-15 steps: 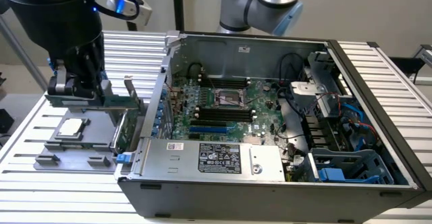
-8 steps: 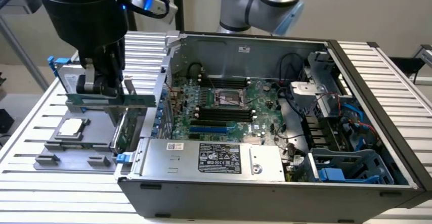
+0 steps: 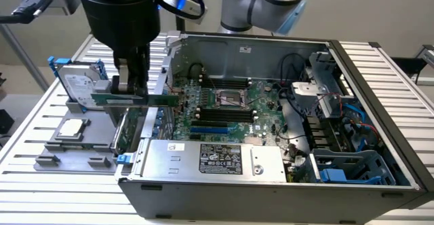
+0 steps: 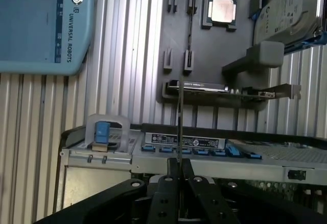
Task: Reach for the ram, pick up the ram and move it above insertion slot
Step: 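Pick up the ram and move it above insertion slot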
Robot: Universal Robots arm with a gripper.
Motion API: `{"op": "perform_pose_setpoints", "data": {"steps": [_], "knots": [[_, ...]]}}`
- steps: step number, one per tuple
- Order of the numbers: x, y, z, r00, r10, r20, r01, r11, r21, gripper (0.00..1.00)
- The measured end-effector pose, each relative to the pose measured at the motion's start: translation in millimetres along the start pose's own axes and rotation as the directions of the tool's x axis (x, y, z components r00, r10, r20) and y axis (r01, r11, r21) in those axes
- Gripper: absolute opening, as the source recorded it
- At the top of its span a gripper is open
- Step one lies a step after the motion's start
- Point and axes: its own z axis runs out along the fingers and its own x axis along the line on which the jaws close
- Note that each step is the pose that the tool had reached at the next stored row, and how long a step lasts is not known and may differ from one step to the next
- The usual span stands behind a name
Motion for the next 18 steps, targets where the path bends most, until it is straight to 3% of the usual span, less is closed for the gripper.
{"op": "perform_pose_setpoints", "data": {"steps": [9,18], "knots": [[-1.5,-41.2,-2.5,1.0,0.0,0.0022,0.0,1.0,-0.0002,0.14],[-10.6,-81.9,-2.0,1.0,0.0,0.0021,0.0,1.0,-0.0003,0.14]]}}
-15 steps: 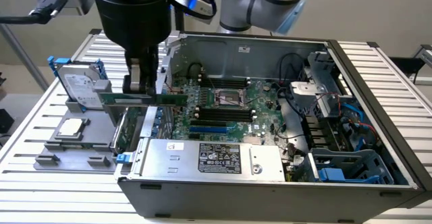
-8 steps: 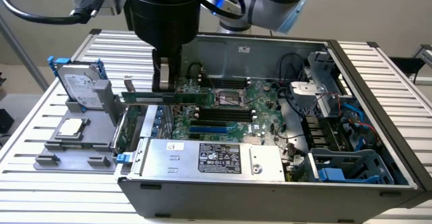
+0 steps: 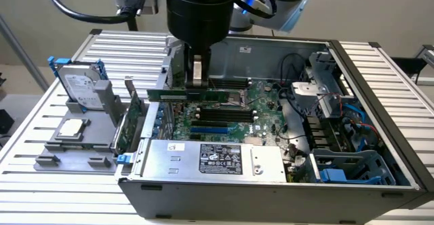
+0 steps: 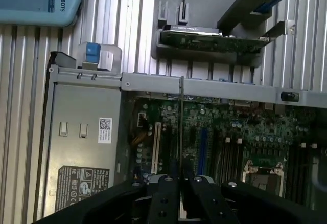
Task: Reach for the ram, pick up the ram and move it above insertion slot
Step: 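Pick up the ram and move it above insertion slot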
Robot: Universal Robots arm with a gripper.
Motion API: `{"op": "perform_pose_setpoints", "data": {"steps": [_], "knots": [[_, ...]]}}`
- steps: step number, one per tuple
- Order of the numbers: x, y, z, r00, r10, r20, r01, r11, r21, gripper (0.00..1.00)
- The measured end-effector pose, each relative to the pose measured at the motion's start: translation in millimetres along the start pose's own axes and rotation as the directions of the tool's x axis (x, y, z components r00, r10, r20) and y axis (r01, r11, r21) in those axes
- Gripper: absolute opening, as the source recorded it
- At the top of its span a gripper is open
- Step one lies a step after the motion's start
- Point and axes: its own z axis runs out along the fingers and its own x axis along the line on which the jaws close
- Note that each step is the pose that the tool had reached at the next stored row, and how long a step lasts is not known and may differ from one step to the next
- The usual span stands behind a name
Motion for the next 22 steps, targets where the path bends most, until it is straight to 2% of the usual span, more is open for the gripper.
{"op": "perform_pose_setpoints", "data": {"steps": [11,22], "knots": [[-32.4,-33.4,10.2,1.0,0.0,0.0001,0.0,1.0,0.0,0.14],[-71.0,-56.4,12.8,1.0,0.0,0.0,0.0,1.0,0.0001,0.14]]}}
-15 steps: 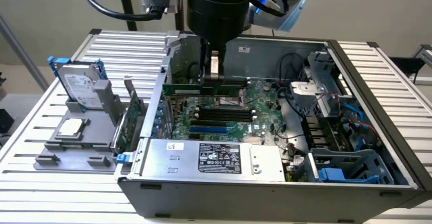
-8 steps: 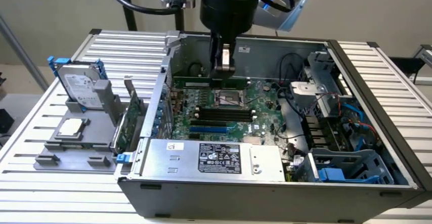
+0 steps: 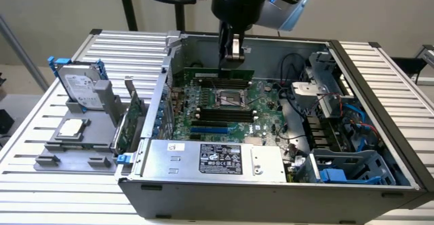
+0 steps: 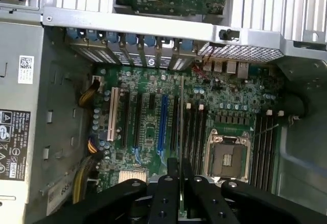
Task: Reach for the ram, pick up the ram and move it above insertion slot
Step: 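Pick up the ram and move it above insertion slot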
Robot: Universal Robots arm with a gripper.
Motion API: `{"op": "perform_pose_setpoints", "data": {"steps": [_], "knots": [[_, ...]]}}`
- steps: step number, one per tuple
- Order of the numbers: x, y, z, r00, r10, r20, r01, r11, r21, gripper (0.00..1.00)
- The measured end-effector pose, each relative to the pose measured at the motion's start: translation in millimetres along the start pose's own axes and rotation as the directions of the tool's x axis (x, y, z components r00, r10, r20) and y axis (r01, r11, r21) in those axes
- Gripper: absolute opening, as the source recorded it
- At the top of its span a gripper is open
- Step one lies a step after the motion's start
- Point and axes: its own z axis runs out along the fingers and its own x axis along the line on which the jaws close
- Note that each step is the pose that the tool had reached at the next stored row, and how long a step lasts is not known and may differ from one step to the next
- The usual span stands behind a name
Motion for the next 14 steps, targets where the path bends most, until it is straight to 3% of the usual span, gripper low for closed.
{"op": "perform_pose_setpoints", "data": {"steps": [6,10,14], "knots": [[-17.5,-13.6,0.6,1.0,0.0,0.0,0.0,1.0,0.0,0.14],[-20.9,-25.2,0.0,1.0,0.002,0.0,-0.002,1.0,0.0001,0.14],[-22.1,-30.4,-0.2,0.9998,0.018,0.0003,-0.018,0.9998,0.0009,0.14]]}}
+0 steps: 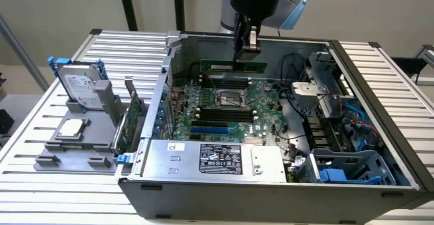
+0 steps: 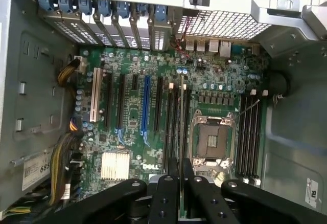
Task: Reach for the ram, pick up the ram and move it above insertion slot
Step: 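Pick up the ram and move it above insertion slot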
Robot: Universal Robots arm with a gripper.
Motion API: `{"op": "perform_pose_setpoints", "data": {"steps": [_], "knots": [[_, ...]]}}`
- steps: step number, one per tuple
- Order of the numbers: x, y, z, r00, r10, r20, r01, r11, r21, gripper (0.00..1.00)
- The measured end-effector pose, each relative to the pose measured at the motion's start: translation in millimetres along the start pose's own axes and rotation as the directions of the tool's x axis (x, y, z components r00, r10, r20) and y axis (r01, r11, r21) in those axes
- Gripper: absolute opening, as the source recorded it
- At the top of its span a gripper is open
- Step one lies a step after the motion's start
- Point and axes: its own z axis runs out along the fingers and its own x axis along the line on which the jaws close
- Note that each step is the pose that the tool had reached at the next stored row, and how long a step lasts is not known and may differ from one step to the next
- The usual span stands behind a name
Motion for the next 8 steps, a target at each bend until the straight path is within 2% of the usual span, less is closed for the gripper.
{"op": "perform_pose_setpoints", "data": {"steps": [8], "knots": [[0.0,-0.4,-0.1,1.0,0.002,0.0,-0.002,1.0,0.0,0.14]]}}
